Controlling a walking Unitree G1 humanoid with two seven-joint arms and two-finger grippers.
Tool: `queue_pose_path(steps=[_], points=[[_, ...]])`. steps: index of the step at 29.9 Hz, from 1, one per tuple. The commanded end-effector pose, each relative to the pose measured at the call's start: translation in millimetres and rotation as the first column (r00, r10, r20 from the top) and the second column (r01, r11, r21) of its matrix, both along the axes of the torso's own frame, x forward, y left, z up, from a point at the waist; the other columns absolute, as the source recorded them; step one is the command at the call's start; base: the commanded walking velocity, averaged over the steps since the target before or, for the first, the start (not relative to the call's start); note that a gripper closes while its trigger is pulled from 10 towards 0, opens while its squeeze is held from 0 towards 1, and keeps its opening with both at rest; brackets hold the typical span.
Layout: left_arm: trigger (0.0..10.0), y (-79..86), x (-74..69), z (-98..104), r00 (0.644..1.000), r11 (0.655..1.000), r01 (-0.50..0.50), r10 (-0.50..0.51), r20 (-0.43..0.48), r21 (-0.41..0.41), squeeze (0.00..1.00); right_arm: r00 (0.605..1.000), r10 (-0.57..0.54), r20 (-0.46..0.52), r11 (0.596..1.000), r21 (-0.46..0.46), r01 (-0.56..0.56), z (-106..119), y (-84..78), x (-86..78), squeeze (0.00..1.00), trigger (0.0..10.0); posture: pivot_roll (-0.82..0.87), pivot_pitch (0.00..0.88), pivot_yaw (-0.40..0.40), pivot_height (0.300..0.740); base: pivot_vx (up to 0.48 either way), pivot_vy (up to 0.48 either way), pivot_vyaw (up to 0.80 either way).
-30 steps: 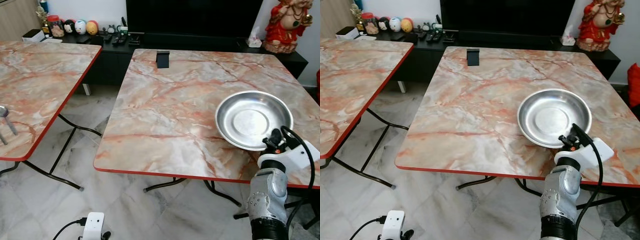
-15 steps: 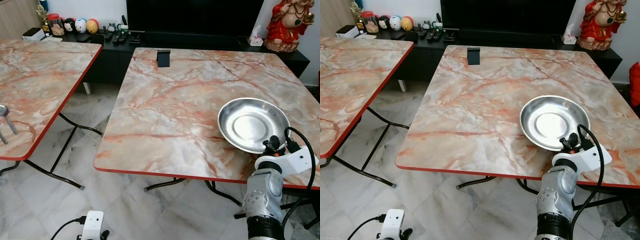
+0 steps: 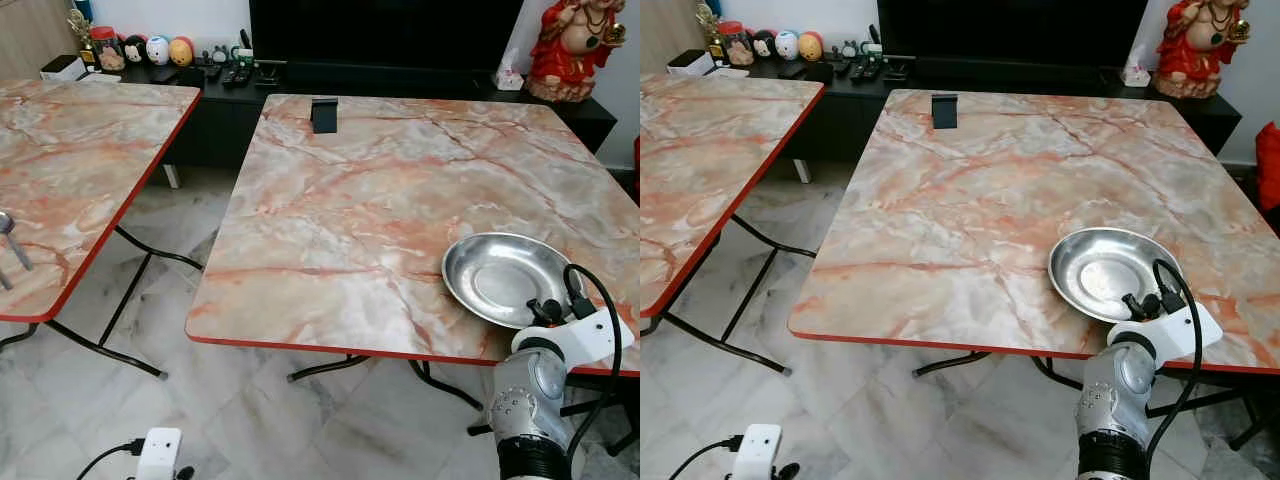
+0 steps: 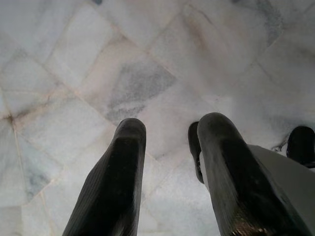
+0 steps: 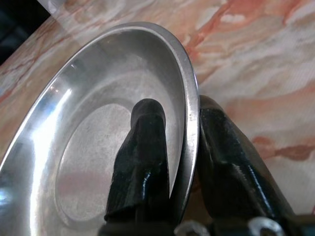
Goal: Setting the table
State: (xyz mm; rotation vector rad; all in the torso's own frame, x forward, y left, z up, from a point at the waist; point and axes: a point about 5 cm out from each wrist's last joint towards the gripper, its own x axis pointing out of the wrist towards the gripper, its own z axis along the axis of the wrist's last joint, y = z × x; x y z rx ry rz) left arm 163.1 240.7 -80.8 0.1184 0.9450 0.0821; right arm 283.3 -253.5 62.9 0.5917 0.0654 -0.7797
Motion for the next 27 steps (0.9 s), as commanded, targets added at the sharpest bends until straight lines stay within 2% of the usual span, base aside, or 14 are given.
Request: queue_pose_path(steps=[1, 11, 20, 21, 24, 25, 27], points=[[10.0, -0.7, -10.8, -4.8, 0.999, 1.0, -0.006, 0.006, -0.032, -0.011, 0.0, 1.0, -0.014, 0.002, 0.999, 0.031, 0.014, 0.0, -0.5, 1.1, 0.0, 10.0, -0.04, 0.0, -0.041, 0.74, 0.0, 0.0, 0.0], [10.0, -14.5, -13.1, -8.9, 0.999, 1.0, 0.01, -0.011, -0.033, -0.025, 0.0, 1.0, -0.009, 0.001, 0.999, 0.052, 0.009, -3.6, 0.3, 0.9, 0.0, 10.0, -0.05, 0.0, -0.04, 0.74, 0.0, 0.0, 0.0], [10.0, -15.5, -11.0, -8.3, 0.999, 1.0, 0.014, -0.015, -0.028, -0.024, 0.0, 1.0, 0.0, 0.001, 0.998, 0.063, -0.001, -5.6, 1.9, 0.9, 0.02, 10.0, -0.04, 0.0, -0.039, 0.74, 0.0, 0.0, 0.0], [10.0, -13.7, -10.1, -7.6, 1.0, 1.0, 0.011, -0.012, -0.028, -0.022, 0.0, 1.0, 0.001, 0.001, 0.998, 0.064, -0.001, -6.0, 2.1, 1.0, 0.69, 10.0, -0.04, 0.0, -0.038, 0.74, 0.0, 0.0, 0.0], [10.0, -13.0, -9.9, -7.4, 1.0, 1.0, 0.011, -0.012, -0.028, -0.021, 0.0, 1.0, 0.002, 0.002, 0.998, 0.065, -0.002, -6.2, 2.1, 1.0, 0.69, 10.0, -0.04, 0.0, -0.038, 0.74, 0.0, 0.0, 0.0], [10.0, -11.1, -9.9, -7.0, 1.0, 1.0, 0.009, -0.009, -0.029, -0.019, 0.0, 1.0, 0.003, 0.0, 0.998, 0.065, -0.003, -6.3, 2.2, 1.1, 0.91, 10.0, -0.04, 0.0, -0.038, 0.74, 0.0, 0.0, 0.0], [10.0, -8.0, -9.4, -6.2, 0.999, 1.0, 0.005, -0.006, -0.031, -0.016, 0.0, 1.0, 0.005, -0.001, 0.998, 0.065, -0.005, -6.5, 2.2, 1.2, 0.89, 10.0, -0.04, 0.0, -0.039, 0.74, 0.0, 0.0, 0.0]])
